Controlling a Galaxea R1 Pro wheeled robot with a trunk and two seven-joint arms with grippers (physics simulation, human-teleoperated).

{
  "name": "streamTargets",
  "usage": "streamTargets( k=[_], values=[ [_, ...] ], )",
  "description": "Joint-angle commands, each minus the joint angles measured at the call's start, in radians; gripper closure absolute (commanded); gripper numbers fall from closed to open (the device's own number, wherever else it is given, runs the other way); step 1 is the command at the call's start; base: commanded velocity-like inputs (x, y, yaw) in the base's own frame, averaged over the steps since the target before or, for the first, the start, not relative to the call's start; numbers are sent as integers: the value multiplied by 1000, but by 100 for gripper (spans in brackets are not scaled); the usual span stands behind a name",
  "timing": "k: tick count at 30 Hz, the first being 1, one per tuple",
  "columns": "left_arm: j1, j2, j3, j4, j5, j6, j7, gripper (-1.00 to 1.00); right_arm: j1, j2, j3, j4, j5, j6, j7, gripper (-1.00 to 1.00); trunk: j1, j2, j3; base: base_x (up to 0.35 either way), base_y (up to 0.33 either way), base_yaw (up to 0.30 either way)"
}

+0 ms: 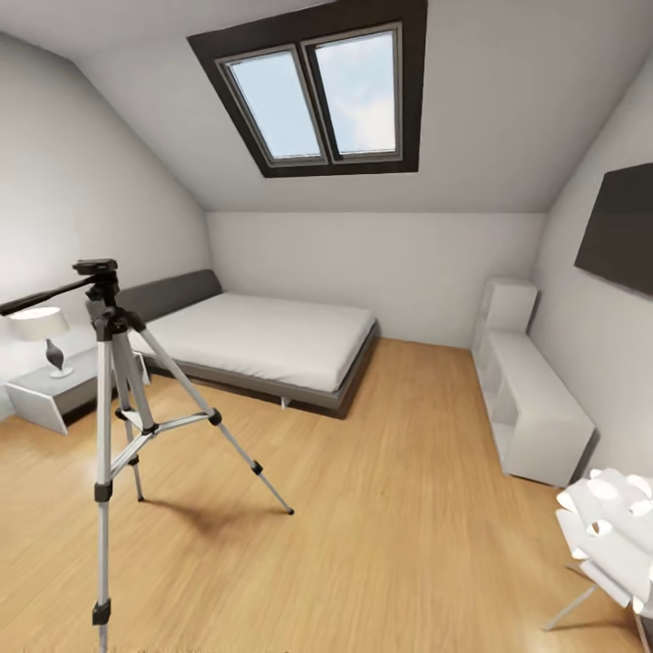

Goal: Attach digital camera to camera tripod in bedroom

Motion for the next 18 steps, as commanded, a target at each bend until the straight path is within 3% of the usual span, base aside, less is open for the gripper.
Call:
streamTargets(
  k=[1,18],
  values=[
    [0,0,-1,-1,-1,-2,0,-100,0,0,0,0,1,-3,-1,-100,0,0,-1,0,0,285],
    [0,1,1,-1,0,-2,0,-100,0,0,0,0,1,-3,-1,-100,0,0,-1,0,0,285]
  ],
)
